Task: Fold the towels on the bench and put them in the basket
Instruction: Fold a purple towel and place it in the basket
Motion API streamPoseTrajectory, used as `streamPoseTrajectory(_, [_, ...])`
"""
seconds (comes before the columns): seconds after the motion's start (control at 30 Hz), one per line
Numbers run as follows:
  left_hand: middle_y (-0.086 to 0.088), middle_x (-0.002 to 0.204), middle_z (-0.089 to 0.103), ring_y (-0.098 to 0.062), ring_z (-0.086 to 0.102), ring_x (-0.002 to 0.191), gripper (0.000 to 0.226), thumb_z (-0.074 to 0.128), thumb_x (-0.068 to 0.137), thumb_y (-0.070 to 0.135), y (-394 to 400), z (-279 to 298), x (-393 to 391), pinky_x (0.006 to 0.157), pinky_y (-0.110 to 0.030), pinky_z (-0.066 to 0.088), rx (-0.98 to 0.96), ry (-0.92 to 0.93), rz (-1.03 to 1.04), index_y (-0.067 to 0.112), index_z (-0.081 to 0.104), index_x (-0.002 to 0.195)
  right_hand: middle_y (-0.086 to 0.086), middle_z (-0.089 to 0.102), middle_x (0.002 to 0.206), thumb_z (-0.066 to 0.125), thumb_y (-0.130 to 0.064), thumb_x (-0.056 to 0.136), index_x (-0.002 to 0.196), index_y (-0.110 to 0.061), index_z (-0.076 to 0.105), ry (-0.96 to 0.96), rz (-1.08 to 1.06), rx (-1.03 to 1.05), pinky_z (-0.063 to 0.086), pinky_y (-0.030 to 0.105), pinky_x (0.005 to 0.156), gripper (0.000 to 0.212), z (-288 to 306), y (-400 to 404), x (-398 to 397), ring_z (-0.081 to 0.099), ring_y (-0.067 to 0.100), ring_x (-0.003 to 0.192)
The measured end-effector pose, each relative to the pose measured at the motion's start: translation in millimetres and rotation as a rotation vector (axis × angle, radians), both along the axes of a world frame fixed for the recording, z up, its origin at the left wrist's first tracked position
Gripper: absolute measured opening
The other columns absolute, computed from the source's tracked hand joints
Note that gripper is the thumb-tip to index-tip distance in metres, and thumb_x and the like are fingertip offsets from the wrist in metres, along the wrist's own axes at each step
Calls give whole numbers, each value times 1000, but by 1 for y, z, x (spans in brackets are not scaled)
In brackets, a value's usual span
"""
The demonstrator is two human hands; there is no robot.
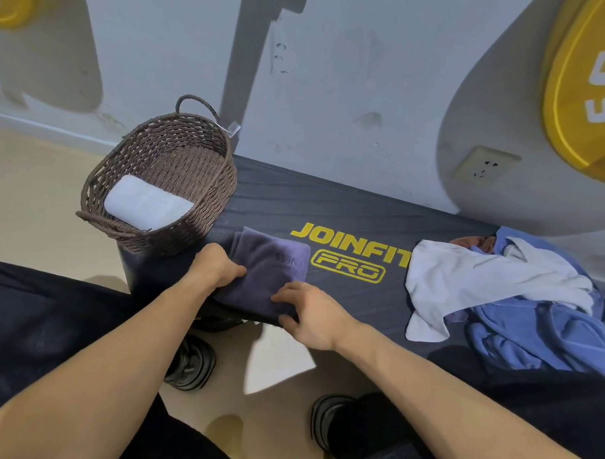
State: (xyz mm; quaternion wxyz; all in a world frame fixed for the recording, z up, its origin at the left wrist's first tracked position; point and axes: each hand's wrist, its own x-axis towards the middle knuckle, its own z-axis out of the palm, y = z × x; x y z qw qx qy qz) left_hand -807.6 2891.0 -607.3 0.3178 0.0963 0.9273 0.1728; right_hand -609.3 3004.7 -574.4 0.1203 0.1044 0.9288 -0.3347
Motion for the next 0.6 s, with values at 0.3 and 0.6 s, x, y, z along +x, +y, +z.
streamPoseTrajectory(0.3, [9,64,58,-9,52,61,23,78,66,8,36,70,22,60,-25,43,444,-118,-439,18,58,70,8,40,141,76,-15,72,142,-17,46,384,-245,13,35,36,113,77,59,46,0,37,25,135])
streamPoseTrajectory(0.6, [5,73,67,-11,58,67,33,78,78,3,54,90,62,65,-25,46,542,-551,-786,23,57,95,1,64,79,89,-33,70,89,-9,66,-165,-182,-169,41,32,68,38,68,96,45,56,17,75])
